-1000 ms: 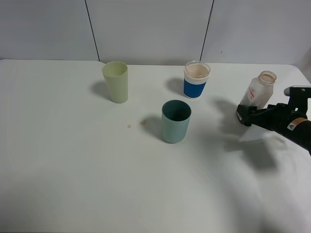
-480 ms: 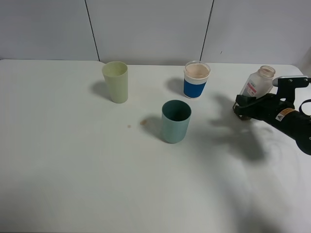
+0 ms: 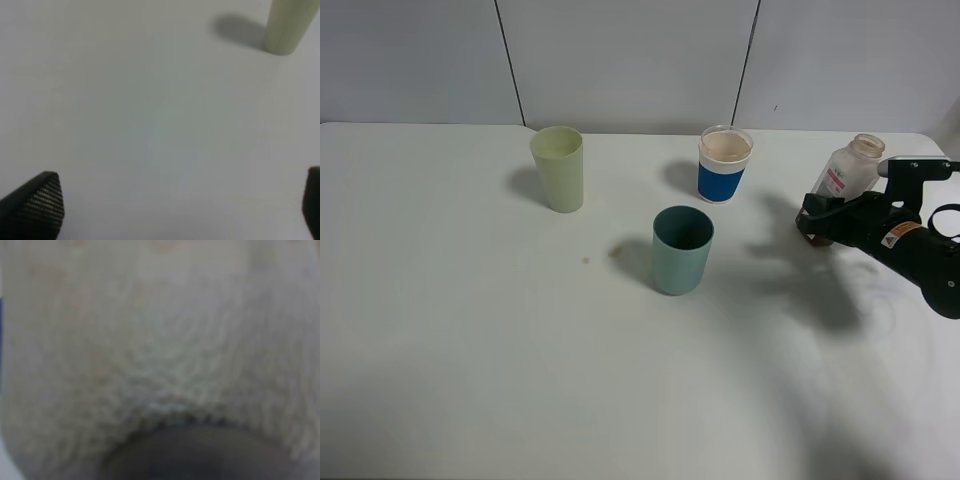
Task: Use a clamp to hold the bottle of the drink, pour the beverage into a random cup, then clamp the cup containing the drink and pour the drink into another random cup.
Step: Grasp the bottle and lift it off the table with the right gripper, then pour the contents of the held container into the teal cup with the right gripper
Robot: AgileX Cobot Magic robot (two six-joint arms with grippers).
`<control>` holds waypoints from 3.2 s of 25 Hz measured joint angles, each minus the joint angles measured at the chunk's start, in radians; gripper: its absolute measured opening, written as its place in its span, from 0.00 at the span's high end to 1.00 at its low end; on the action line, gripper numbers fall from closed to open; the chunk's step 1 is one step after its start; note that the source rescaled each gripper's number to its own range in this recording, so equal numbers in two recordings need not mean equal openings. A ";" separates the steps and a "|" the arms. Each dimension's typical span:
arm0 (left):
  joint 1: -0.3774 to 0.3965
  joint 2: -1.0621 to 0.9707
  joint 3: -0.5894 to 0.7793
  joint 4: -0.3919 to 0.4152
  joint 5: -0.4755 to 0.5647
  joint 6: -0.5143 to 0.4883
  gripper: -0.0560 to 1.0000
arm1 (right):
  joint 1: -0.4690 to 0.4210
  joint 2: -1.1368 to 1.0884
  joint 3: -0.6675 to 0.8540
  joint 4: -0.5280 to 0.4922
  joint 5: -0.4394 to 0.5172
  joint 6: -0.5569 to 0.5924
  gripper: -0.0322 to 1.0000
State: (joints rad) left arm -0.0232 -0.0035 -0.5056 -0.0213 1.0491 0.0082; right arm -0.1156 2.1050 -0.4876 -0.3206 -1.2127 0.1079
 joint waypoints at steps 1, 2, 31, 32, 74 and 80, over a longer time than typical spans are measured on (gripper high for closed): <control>0.000 0.000 0.000 0.000 0.000 0.000 0.10 | 0.000 0.000 0.000 0.001 0.000 0.008 0.95; 0.000 0.000 0.000 0.000 0.000 0.000 0.10 | 0.000 -0.003 0.000 0.002 0.002 0.018 0.95; 0.000 0.000 0.000 0.000 0.000 0.000 0.10 | 0.000 -0.510 0.008 -0.064 0.449 0.028 0.95; 0.000 0.000 0.000 0.000 0.000 0.000 0.10 | 0.002 -0.526 0.008 -0.064 0.473 0.028 0.95; 0.000 0.000 0.000 0.000 0.000 0.000 0.10 | 0.436 -0.607 -0.267 0.004 1.137 -0.213 0.95; 0.000 0.000 0.000 0.000 0.000 0.000 0.10 | 0.486 -0.609 -0.342 -0.085 1.278 -0.214 0.95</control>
State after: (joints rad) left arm -0.0232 -0.0035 -0.5056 -0.0213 1.0491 0.0082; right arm 0.3707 1.4962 -0.8293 -0.4052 0.0648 -0.1063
